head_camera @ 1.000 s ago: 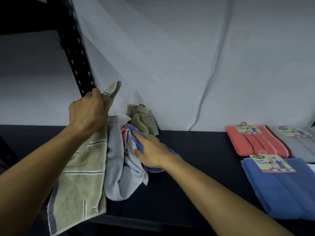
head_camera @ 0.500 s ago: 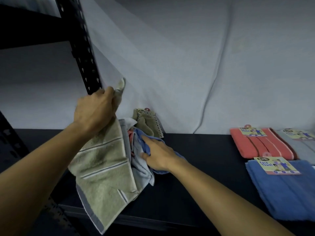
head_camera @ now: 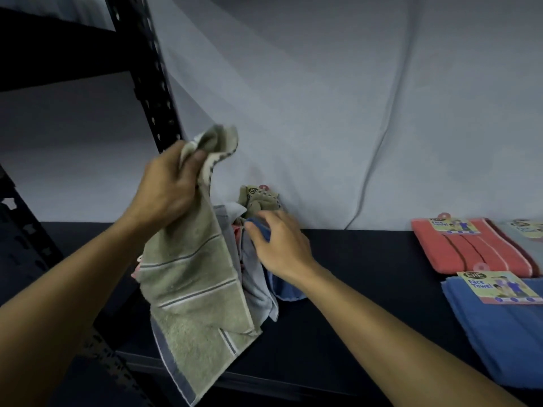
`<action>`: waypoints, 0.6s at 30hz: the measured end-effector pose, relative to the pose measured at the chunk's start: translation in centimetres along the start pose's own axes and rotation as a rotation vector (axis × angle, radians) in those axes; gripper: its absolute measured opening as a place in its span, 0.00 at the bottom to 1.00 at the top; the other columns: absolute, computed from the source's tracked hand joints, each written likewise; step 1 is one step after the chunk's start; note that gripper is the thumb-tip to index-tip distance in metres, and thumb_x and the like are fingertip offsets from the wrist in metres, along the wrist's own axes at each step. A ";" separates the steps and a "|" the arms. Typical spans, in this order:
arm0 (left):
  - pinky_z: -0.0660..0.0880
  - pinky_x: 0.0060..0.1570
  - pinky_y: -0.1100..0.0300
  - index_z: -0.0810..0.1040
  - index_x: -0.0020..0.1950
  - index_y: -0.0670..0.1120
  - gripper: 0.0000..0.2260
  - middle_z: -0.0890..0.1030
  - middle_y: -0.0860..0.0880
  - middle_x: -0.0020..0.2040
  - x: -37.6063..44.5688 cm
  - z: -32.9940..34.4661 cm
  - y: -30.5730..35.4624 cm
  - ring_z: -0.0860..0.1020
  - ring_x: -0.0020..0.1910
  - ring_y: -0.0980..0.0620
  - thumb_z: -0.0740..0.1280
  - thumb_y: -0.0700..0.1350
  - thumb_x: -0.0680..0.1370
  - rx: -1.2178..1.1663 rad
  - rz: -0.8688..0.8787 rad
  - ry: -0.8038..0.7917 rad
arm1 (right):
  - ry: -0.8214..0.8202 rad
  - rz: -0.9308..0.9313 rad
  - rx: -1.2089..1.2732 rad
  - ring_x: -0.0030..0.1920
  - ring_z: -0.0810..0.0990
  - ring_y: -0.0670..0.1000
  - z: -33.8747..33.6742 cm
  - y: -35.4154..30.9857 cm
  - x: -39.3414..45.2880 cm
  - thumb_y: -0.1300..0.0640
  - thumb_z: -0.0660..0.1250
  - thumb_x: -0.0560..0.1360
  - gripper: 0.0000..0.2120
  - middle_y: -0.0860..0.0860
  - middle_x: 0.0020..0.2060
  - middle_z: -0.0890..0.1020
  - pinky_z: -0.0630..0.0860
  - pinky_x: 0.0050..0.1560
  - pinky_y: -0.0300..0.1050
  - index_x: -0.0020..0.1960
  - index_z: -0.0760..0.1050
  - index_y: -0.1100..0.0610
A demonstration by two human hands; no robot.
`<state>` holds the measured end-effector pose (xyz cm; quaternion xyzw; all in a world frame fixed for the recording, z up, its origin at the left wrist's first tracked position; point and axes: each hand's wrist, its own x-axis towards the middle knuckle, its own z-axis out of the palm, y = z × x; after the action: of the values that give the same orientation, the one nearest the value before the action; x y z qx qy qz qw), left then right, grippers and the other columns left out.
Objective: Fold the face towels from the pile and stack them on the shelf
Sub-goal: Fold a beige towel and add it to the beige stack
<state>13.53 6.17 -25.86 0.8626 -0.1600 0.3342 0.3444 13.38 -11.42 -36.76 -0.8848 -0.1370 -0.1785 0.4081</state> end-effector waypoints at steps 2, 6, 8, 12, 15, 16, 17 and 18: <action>0.67 0.32 0.72 0.72 0.41 0.53 0.12 0.75 0.63 0.29 0.5 -0.8 2.8 0.72 0.29 0.65 0.60 0.45 0.84 -0.240 0.008 0.047 | 0.013 -0.024 0.172 0.67 0.68 0.48 -0.8 -1.7 0.7 0.37 0.56 0.78 0.27 0.49 0.65 0.74 0.68 0.67 0.52 0.69 0.70 0.52; 0.73 0.40 0.62 0.79 0.45 0.52 0.11 0.78 0.54 0.36 0.8 -1.7 7.4 0.75 0.36 0.56 0.60 0.45 0.84 -0.605 -0.056 0.071 | -0.044 -0.003 0.474 0.66 0.71 0.45 -3.8 -4.2 1.0 0.38 0.57 0.79 0.28 0.51 0.68 0.73 0.67 0.70 0.50 0.74 0.63 0.51; 0.75 0.39 0.58 0.80 0.44 0.51 0.11 0.77 0.50 0.35 0.7 -1.5 9.4 0.75 0.34 0.53 0.61 0.47 0.84 -0.750 -0.113 0.048 | -0.137 -0.008 0.583 0.68 0.70 0.45 -5.7 -4.7 0.1 0.46 0.61 0.80 0.25 0.49 0.70 0.71 0.67 0.70 0.45 0.75 0.63 0.51; 0.74 0.32 0.60 0.77 0.43 0.49 0.11 0.76 0.50 0.31 -0.1 0.3 13.2 0.74 0.30 0.52 0.61 0.48 0.84 -0.942 -0.209 -0.018 | -0.204 -0.050 0.601 0.61 0.77 0.47 -8.9 -3.7 -2.5 0.64 0.66 0.78 0.19 0.56 0.63 0.78 0.72 0.63 0.40 0.69 0.72 0.58; 0.74 0.30 0.61 0.76 0.43 0.49 0.11 0.76 0.51 0.29 -1.3 2.6 15.7 0.74 0.29 0.53 0.61 0.49 0.83 -1.025 -0.276 -0.069 | -0.247 0.015 0.554 0.65 0.74 0.49 -11.3 -1.5 -4.4 0.64 0.67 0.77 0.21 0.56 0.66 0.75 0.69 0.69 0.48 0.70 0.71 0.58; 0.74 0.30 0.62 0.76 0.43 0.50 0.11 0.77 0.51 0.29 -1.7 3.4 16.4 0.74 0.29 0.53 0.61 0.49 0.83 -1.051 -0.290 -0.090 | -0.260 0.047 0.541 0.66 0.74 0.51 -12.0 -0.8 -5.1 0.63 0.67 0.78 0.22 0.54 0.67 0.75 0.68 0.70 0.51 0.71 0.70 0.57; 0.74 0.30 0.62 0.76 0.43 0.50 0.11 0.77 0.51 0.29 -2.1 4.1 17.1 0.74 0.30 0.54 0.60 0.49 0.83 -1.072 -0.304 -0.111 | -0.272 0.090 0.531 0.66 0.75 0.50 -12.6 0.1 -5.7 0.60 0.67 0.78 0.21 0.52 0.66 0.76 0.69 0.69 0.52 0.70 0.71 0.54; 0.75 0.30 0.63 0.76 0.44 0.50 0.11 0.77 0.52 0.29 -2.5 4.8 17.8 0.75 0.30 0.54 0.60 0.49 0.84 -1.091 -0.315 -0.132 | -0.280 0.129 0.530 0.64 0.76 0.49 -13.2 0.9 -6.5 0.55 0.66 0.79 0.18 0.50 0.64 0.78 0.70 0.68 0.52 0.69 0.73 0.50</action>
<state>4.96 -9.76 -21.45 0.5925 -0.2001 0.0931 0.7747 5.21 -22.80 -32.14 -0.7705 -0.1772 0.0136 0.6122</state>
